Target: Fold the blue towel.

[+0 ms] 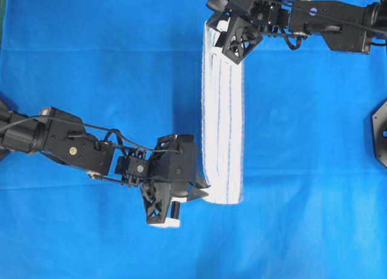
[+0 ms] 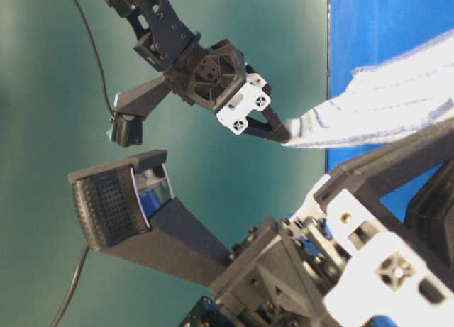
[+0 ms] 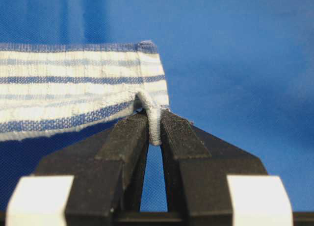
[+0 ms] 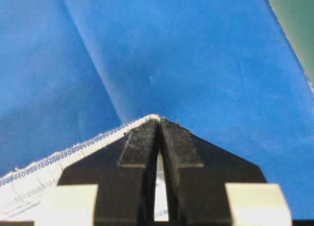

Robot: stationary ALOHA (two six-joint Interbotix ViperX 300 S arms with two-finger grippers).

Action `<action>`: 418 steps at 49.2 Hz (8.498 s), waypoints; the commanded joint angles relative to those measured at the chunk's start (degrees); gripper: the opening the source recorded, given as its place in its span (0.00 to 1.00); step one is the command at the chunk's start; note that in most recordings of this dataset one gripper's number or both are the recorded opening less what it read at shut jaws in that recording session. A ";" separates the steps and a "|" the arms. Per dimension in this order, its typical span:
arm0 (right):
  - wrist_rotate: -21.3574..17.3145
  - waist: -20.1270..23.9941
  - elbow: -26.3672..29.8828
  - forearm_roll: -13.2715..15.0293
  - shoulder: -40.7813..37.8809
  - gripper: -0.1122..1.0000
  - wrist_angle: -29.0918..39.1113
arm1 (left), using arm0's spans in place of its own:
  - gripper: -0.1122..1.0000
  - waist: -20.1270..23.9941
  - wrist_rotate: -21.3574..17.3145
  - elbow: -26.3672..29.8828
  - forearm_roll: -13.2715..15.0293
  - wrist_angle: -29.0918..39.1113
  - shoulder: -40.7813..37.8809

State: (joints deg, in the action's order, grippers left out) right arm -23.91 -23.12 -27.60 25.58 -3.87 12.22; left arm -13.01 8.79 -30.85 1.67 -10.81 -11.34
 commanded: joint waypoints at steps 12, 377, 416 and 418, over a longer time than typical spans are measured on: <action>-0.09 0.26 0.88 0.18 0.88 0.22 0.79 | 0.28 0.26 -0.18 0.62 0.18 0.00 2.02; -4.83 35.42 -30.76 -4.04 59.06 0.67 7.12 | 0.70 8.09 -7.21 -26.98 -0.18 15.64 56.43; -5.36 26.46 -45.35 -3.52 69.52 0.66 1.14 | 0.70 16.44 -7.03 -46.23 -0.18 15.56 83.23; -5.36 26.46 -45.35 -3.52 69.52 0.66 1.23 | 0.70 16.52 -7.03 -46.23 -0.26 15.56 83.23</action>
State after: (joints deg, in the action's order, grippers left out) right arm -29.18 3.43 -73.74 21.97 66.45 14.06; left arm 3.16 1.67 -77.70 1.58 5.01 72.33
